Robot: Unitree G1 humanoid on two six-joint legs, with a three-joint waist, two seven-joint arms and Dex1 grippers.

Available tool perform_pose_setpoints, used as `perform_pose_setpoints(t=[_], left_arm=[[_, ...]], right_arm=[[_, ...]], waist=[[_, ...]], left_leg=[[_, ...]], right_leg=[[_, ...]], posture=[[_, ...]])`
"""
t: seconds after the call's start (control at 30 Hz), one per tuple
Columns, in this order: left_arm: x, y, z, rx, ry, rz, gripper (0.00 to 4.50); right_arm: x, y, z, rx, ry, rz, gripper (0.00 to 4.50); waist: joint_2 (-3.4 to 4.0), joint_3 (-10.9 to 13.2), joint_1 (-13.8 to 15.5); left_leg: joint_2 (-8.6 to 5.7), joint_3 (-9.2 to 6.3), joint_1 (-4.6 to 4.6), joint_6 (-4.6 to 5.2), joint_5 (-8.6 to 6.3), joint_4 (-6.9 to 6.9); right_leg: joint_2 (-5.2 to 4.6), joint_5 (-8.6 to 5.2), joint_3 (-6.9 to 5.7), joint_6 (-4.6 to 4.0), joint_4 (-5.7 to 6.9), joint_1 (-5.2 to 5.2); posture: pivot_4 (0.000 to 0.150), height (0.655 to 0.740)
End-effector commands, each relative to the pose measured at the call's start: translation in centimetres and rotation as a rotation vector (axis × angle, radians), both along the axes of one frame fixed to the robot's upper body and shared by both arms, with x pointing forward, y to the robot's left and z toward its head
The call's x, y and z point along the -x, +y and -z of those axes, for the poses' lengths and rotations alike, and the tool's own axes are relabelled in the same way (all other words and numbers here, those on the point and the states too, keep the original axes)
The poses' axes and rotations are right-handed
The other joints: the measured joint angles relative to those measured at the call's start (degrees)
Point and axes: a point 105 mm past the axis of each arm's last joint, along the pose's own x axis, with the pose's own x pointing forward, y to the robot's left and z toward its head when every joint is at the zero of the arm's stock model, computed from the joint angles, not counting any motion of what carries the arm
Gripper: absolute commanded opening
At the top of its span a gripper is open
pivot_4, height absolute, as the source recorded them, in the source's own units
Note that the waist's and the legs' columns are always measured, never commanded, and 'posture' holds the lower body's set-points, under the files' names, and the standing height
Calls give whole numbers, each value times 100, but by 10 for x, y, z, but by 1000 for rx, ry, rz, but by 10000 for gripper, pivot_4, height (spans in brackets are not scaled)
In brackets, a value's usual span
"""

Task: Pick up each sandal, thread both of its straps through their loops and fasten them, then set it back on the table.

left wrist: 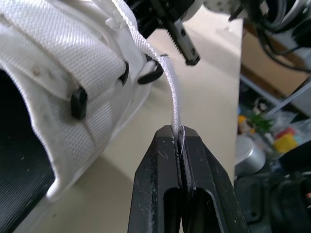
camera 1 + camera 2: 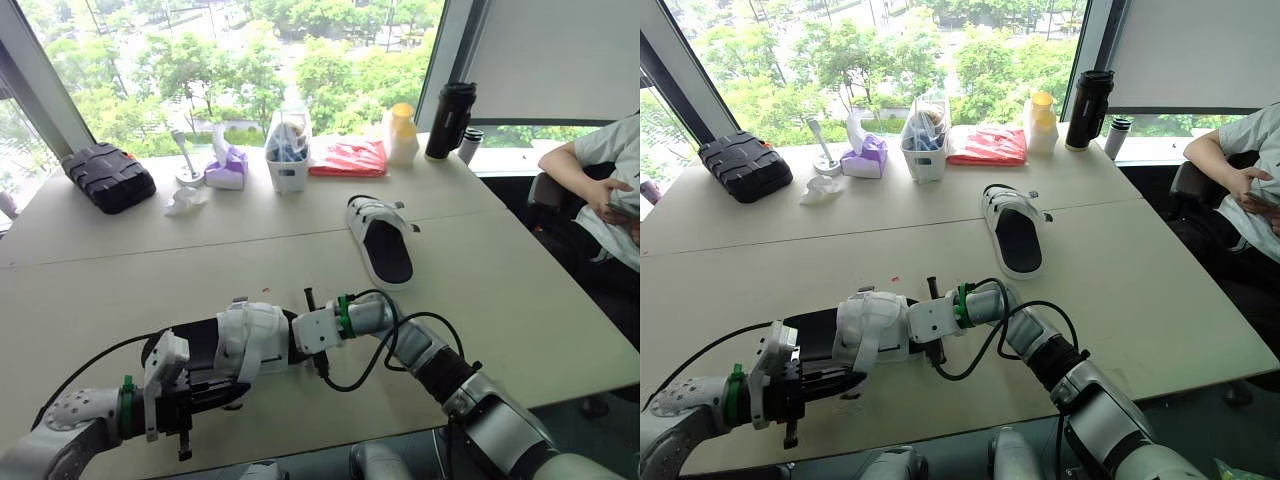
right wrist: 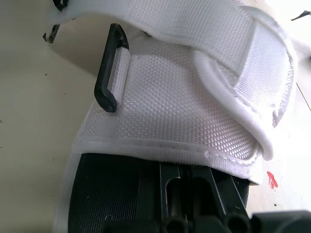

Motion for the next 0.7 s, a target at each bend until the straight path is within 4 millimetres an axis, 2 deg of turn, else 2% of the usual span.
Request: perform_pose_setpoints(t=[0.03, 0.1, 0.23, 0.33, 0.5, 0.7], left_arm=[[-16, -10, -32, 143, -29, -6, 274], [-27, -13, -44, 198, -44, -27, 274], [-46, -26, -53, 272, -53, -44, 274], [-59, -36, -51, 325, -39, -68, 274], [-59, -38, -42, 362, 4, -97, 274], [-49, -33, -34, 376, 52, -118, 274]], right_arm=[[6, -10, 33, 122, 76, 18, 0], [6, -10, 33, 122, 75, 18, 0], [6, -9, 33, 121, 77, 18, 0], [6, -8, 33, 118, 76, 21, 0], [6, -10, 33, 115, 79, 29, 0], [7, -13, 34, 119, 79, 35, 0]], waist=[[-2, -1, 4], [-5, -3, 8], [-1, -6, -1], [-9, -9, -2], [-7, -8, -2], [-5, -9, 3]], left_leg=[[0, -1, 0, 0, 0, 1], [0, -3, 1, 0, 0, 4], [-1, 1, 7, -1, 0, 1], [-1, -3, 5, -2, 1, 3], [0, -1, 7, -2, 1, 0], [0, 0, 6, -2, 1, 0]], right_leg=[[0, 0, -1, 0, 0, 0], [0, 1, -2, 1, 2, 2], [1, 13, 2, 19, 4, 3], [2, 15, 0, 21, 4, 3], [4, 16, 4, 18, 3, 2], [3, 9, 6, 8, 1, 2]], posture=[[1500, 7400], [1500, 7400], [1500, 7400], [1500, 7400], [1500, 7400], [1500, 7400]])
